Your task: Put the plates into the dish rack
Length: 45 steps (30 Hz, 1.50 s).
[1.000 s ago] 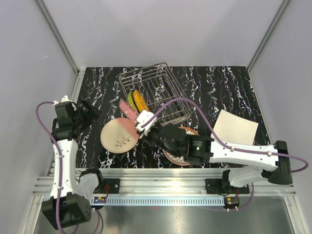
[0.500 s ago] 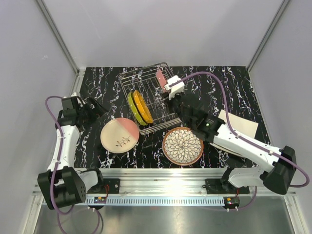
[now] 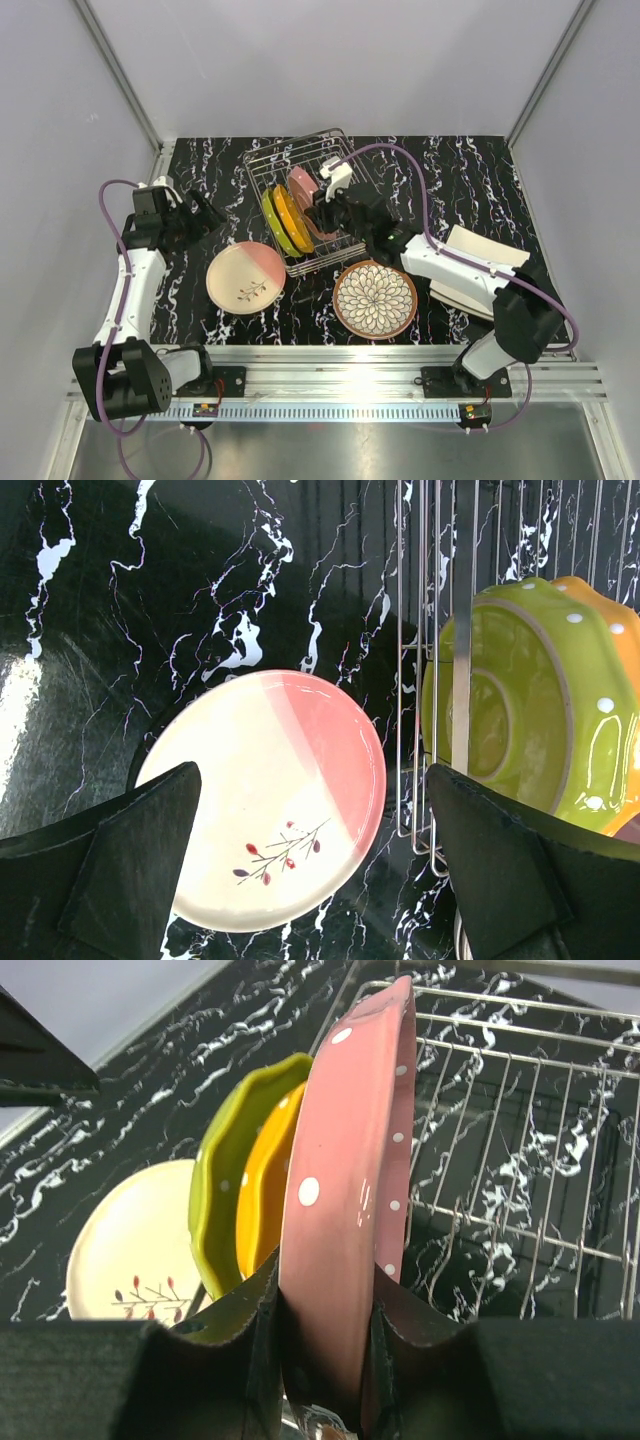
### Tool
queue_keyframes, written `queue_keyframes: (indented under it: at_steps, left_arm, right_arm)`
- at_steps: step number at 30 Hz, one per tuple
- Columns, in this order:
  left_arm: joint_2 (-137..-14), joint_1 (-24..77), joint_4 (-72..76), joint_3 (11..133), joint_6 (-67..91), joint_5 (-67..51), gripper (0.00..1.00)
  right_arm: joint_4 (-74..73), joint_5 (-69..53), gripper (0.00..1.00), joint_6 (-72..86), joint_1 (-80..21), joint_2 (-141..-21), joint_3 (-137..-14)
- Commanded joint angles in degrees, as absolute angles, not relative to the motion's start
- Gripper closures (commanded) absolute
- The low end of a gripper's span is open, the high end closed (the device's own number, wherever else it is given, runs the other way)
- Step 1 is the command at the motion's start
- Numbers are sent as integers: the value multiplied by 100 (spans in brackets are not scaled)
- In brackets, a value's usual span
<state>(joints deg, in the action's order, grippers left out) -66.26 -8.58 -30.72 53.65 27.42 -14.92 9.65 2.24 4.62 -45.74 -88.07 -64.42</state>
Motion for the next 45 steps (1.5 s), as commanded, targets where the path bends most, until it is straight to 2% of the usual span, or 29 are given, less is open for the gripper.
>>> queue_keyframes:
  at_steps: [1, 11, 30, 37, 42, 45]
  left_arm:
    - [-6662, -853, -2848, 5458, 2628, -1424, 1]
    - [-6671, -870, -2830, 5458, 2646, -1494, 1]
    - [-6618, -896, -2768, 5396, 2707, -1767, 1]
    - [-6565, -905, -2760, 5362, 2707, -1775, 1]
    - [-6522, -905, -2768, 5335, 2698, -1758, 1]
    - [-6486, -896, -2777, 5326, 2689, -1723, 1]
  right_arm:
    - [2601, -219, 100, 782, -4553, -8709, -6820]
    - [2646, -325, 100, 870, -4553, -8991, -6812]
    - [2180, 352, 100, 677, -4570, -9474, -6706]
    - [1995, 299, 77, 668, -4606, -9861, -7013]
    - [1820, 115, 54, 738, -4632, -9940, -7180]
    - [1723, 18, 46, 800, -4632, -9949, -7268]
